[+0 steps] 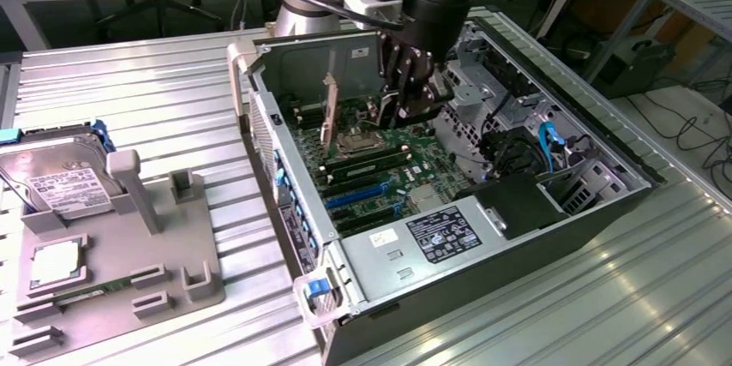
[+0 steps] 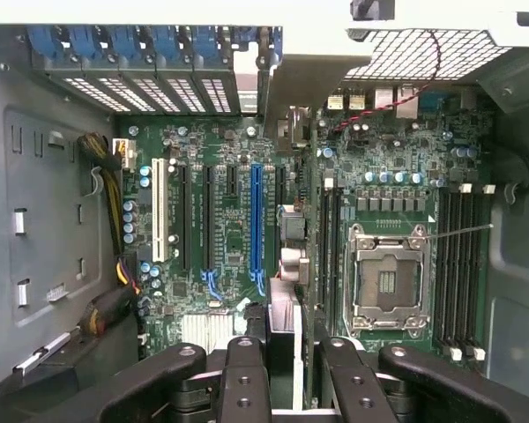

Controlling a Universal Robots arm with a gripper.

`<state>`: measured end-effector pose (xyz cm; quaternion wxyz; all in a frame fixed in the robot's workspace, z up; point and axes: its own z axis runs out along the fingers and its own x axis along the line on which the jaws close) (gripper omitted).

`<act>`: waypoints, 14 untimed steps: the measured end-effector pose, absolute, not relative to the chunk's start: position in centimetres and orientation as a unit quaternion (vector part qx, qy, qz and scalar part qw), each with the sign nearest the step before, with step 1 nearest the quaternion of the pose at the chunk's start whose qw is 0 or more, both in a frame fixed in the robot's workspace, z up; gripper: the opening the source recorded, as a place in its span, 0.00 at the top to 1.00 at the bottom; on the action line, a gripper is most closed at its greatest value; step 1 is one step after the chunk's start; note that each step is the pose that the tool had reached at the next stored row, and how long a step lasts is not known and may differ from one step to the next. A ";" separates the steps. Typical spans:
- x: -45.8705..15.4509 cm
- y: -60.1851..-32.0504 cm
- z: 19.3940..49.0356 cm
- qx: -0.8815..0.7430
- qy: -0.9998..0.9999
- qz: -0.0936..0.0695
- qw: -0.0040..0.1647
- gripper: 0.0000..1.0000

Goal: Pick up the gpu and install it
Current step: 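Insert the gpu into the slot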

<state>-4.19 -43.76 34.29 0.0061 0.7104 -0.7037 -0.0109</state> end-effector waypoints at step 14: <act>-4.9 -44.4 32.0 0.712 -0.702 -0.011 0.007 0.72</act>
